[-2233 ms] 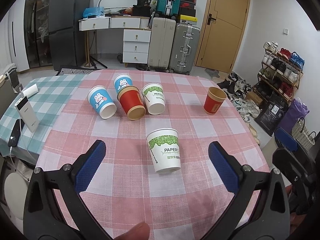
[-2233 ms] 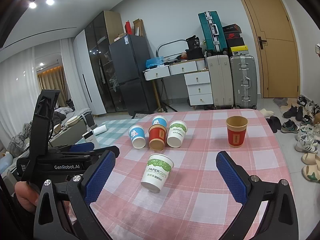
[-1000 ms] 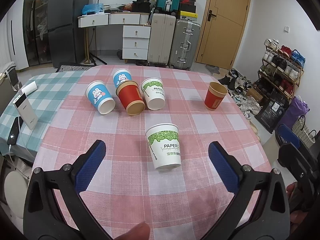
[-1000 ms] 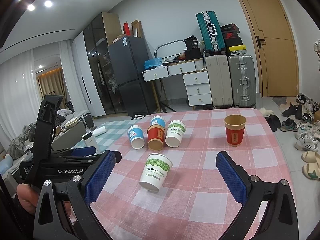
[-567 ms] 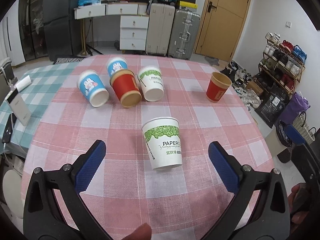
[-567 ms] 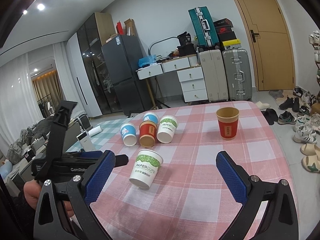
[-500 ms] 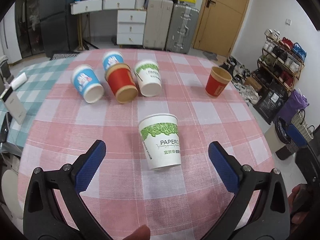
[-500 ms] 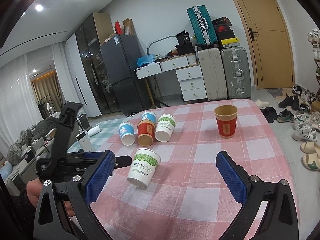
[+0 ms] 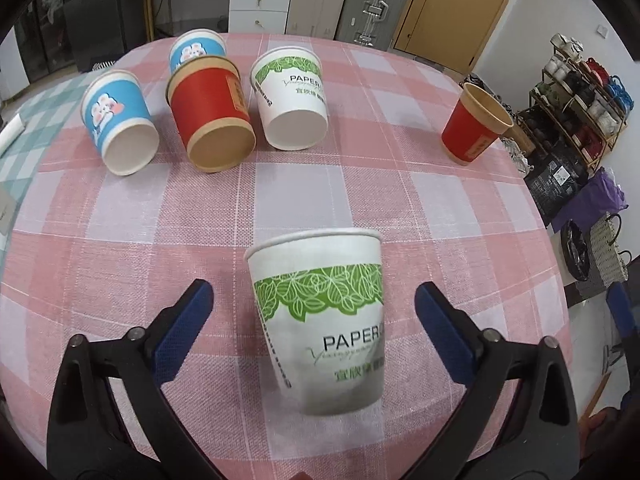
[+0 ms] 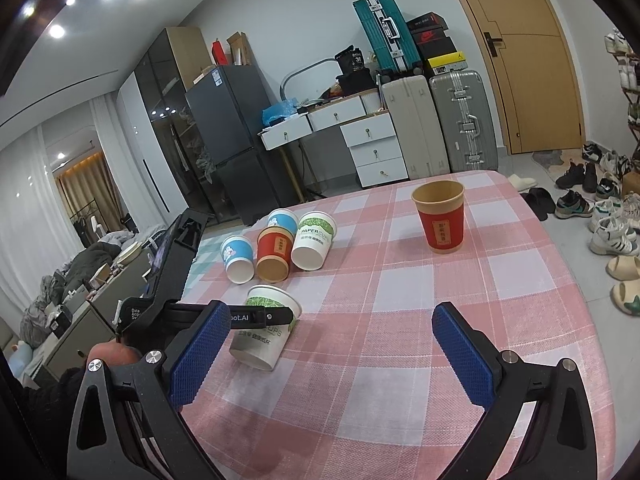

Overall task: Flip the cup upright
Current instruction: 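Move the left tool to the white green-band cup and close on it, then lift the white cup with the left tool and turn it over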

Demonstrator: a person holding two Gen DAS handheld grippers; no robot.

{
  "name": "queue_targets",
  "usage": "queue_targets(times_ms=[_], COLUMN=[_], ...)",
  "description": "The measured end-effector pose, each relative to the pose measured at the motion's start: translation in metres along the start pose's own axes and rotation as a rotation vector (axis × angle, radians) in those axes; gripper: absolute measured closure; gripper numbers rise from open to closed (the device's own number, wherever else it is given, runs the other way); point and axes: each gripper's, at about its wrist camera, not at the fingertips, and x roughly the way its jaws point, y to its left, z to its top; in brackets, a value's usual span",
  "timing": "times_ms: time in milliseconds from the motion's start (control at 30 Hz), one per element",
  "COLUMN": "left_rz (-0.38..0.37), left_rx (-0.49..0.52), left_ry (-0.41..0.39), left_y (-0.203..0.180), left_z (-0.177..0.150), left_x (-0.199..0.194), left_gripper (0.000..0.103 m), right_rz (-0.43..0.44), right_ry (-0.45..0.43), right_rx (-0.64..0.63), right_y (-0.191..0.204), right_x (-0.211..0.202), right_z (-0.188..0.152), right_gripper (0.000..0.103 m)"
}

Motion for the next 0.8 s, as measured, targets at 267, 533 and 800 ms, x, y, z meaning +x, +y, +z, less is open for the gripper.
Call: queue_targets(times_ms=[267,533,800], left_rz=[-0.172,-0.256,-0.287], left_rx=[-0.093,-0.037,0.048], left_ry=[0.102,0.137,0.131], left_y=[0.017,0.005,0.013], left_z=[0.007,0.017,0.008], left_x=[0.019,-0.026,-0.118], left_gripper=[0.041,0.041,0.041], right_rz=[0.006,0.026,0.044], right_ry=[-0.02,-0.045,-0.053], right_rx=[0.0,-0.035,-0.059], right_y=[0.005,0.028,0.048], right_x=[-0.01,-0.028,-0.038], right_z=[0.004,0.006,0.002], right_gripper=[0.0,0.0,0.0])
